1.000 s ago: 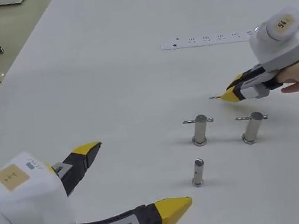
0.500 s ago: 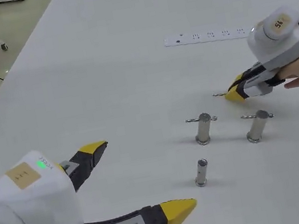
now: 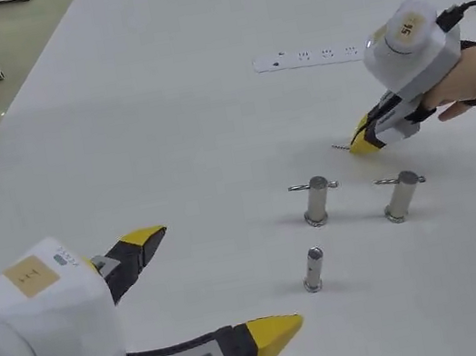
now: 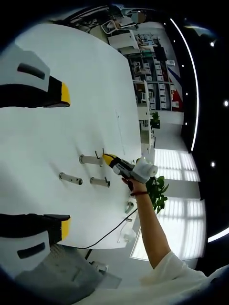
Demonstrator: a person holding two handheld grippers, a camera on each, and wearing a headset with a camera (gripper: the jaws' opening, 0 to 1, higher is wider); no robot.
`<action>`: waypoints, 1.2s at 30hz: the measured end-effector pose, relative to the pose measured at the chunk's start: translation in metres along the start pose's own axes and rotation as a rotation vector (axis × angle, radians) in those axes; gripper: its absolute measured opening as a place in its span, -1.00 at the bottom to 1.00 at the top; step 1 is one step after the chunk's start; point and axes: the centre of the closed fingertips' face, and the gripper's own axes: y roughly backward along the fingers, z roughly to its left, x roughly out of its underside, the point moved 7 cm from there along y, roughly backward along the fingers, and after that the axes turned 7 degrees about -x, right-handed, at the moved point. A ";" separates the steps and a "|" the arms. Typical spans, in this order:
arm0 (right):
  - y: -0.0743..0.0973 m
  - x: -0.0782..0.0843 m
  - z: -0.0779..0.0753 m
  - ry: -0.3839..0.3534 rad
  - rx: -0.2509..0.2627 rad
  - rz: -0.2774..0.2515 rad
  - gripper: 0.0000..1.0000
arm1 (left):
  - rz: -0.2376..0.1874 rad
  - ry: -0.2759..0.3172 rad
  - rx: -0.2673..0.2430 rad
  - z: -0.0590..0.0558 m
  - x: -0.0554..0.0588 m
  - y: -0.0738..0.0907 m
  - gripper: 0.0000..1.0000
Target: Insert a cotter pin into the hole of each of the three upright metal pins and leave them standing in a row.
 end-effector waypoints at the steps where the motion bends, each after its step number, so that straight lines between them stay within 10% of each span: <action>1: 0.000 -0.001 0.001 0.038 0.010 0.021 -0.91 | 0.002 -0.001 0.001 0.000 0.000 0.000 0.86; 24: 0.013 -0.017 0.009 0.171 0.119 0.011 -0.97 | 0.017 0.015 0.022 0.004 -0.003 -0.001 0.66; 36: 0.055 -0.037 0.061 0.278 0.174 -0.088 -0.97 | -0.020 0.038 0.051 0.003 -0.022 -0.010 0.40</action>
